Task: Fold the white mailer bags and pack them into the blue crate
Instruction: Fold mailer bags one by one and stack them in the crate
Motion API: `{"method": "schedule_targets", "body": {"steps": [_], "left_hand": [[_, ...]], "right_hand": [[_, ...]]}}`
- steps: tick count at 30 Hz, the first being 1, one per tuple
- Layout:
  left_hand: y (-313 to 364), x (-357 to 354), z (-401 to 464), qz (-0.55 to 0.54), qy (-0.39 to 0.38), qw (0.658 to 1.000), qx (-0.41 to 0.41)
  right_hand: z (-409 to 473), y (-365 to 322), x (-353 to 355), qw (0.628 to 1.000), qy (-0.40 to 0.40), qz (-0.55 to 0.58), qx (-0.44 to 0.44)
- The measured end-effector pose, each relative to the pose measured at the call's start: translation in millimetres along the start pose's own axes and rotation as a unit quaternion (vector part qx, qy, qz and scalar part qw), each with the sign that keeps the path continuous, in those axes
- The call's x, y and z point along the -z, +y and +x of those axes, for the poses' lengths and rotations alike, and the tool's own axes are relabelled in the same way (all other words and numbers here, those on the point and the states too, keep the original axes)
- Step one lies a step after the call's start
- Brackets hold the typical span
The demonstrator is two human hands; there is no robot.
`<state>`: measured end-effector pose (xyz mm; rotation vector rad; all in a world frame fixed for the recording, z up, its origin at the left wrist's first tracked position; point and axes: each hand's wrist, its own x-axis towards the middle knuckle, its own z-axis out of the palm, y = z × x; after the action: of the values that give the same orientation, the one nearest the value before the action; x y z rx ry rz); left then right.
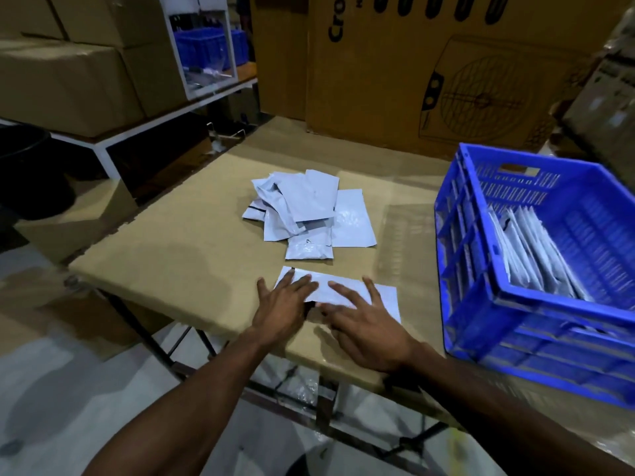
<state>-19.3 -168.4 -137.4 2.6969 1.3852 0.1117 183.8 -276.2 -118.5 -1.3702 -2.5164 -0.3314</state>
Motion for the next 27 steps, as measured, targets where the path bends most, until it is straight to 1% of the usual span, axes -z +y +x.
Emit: {"method": "schedule_targets", "body": {"steps": [2,4,5,8,10,11,14,16,18,20,23,27], "left_hand": [[-1,-2,2,-0.025,-0.002,1.000,0.000],[-7,-6,3,-0.078,0.014,0.997,0.006],[-9,-8,3,-0.107,0.021,0.994,0.012],[-9,-14,0,-0.177,0.077,0.981,0.024],[-4,-13,-1,-0.215,0.111,0.969,0.053],[-1,-13,-1,-0.221,0.114,0.966,0.064],[6,-14,0,-0.191,0.097,0.974,0.067],[14,-15,2,-0.157,0.085,0.982,0.061],[28,-17,6,-0.123,0.069,0.989,0.042],[43,-20,13,-0.106,0.053,0.993,0.021],[68,-23,22,-0.083,0.032,0.996,-0.014],[94,-30,33,-0.063,0.011,0.997,-0.051]], "right_hand": [[0,-3,-6,0.997,-0.051,-0.042,0.036],[6,1,-7,0.990,-0.108,-0.088,0.025],[10,5,-6,0.988,-0.120,-0.094,0.016],[27,14,13,0.991,-0.123,-0.042,-0.036],[36,22,34,0.991,-0.114,-0.035,-0.066],[39,28,45,0.990,-0.111,-0.034,-0.078],[51,53,81,0.984,-0.077,0.014,-0.159],[60,72,107,0.976,-0.022,0.053,-0.209],[61,92,133,0.968,0.049,0.067,-0.238],[57,108,157,0.955,0.096,0.082,-0.268],[40,132,187,0.931,0.123,0.102,-0.329],[8,162,217,0.910,0.133,0.104,-0.379]]}}
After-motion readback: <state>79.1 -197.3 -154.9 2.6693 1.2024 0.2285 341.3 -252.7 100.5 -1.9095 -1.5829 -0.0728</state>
